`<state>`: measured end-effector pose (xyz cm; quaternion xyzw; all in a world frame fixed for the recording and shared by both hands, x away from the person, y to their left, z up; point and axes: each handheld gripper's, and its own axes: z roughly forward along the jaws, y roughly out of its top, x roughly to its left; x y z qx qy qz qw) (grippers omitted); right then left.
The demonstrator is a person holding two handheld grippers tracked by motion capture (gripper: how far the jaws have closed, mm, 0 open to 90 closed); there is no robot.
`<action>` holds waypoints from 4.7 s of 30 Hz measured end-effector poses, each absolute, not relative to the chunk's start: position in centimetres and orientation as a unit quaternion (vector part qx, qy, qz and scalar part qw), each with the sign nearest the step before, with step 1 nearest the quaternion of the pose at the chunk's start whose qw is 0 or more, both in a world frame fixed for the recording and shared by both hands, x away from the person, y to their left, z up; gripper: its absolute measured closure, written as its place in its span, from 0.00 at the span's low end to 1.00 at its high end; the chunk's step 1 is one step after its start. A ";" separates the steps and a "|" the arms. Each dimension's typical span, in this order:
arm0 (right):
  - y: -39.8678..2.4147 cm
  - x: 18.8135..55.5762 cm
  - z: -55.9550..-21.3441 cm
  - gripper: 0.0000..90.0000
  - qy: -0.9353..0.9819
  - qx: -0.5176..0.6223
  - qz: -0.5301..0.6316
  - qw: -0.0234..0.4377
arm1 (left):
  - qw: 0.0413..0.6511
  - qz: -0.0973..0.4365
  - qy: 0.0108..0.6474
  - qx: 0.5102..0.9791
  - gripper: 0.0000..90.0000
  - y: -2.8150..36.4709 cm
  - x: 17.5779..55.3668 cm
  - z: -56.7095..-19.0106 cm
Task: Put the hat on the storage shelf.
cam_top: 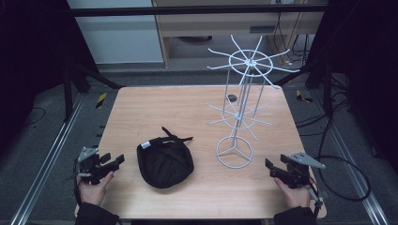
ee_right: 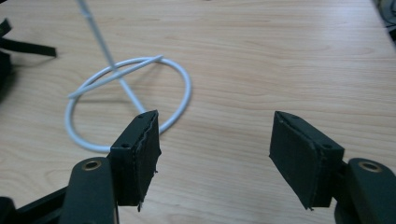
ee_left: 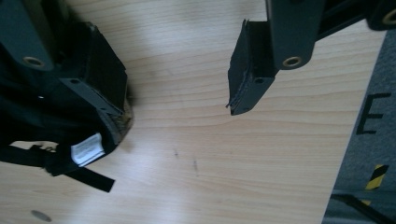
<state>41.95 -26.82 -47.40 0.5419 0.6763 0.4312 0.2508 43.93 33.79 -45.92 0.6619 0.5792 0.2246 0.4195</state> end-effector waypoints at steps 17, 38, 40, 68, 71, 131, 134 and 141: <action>-19.0 40.9 -46.0 0.46 0.743 0.444 0.456 0.206 | 0.439 0.214 0.528 0.695 0.50 29.9 42.5 -44.9; -8.3 42.3 -45.5 0.48 0.788 0.367 0.472 0.147 | 0.398 0.194 0.520 0.731 0.58 27.6 43.6 -46.3; -7.4 42.6 -45.4 0.49 0.788 0.366 0.475 0.139 | 0.393 0.191 0.522 0.732 0.58 27.6 43.8 -46.5; -3.5 45.0 -48.0 0.89 0.812 0.403 0.407 0.112 | 0.364 0.145 0.512 0.765 0.79 26.5 44.0 -47.6; -3.8 45.0 -47.6 0.93 0.808 0.401 0.413 0.122 | 0.363 0.143 0.507 0.769 0.79 26.1 43.9 -47.7; -5.0 42.4 -45.0 0.94 0.799 0.300 0.473 0.219 | 0.481 0.151 0.447 0.739 0.42 16.3 46.9 -40.6; -4.9 42.3 -44.9 0.94 0.799 0.296 0.475 0.218 | 0.468 0.152 0.455 0.742 0.41 15.7 47.4 -41.1; -4.5 42.1 -45.1 0.94 0.805 0.287 0.473 0.215 | 0.464 0.135 0.469 0.740 0.43 15.2 47.7 -42.1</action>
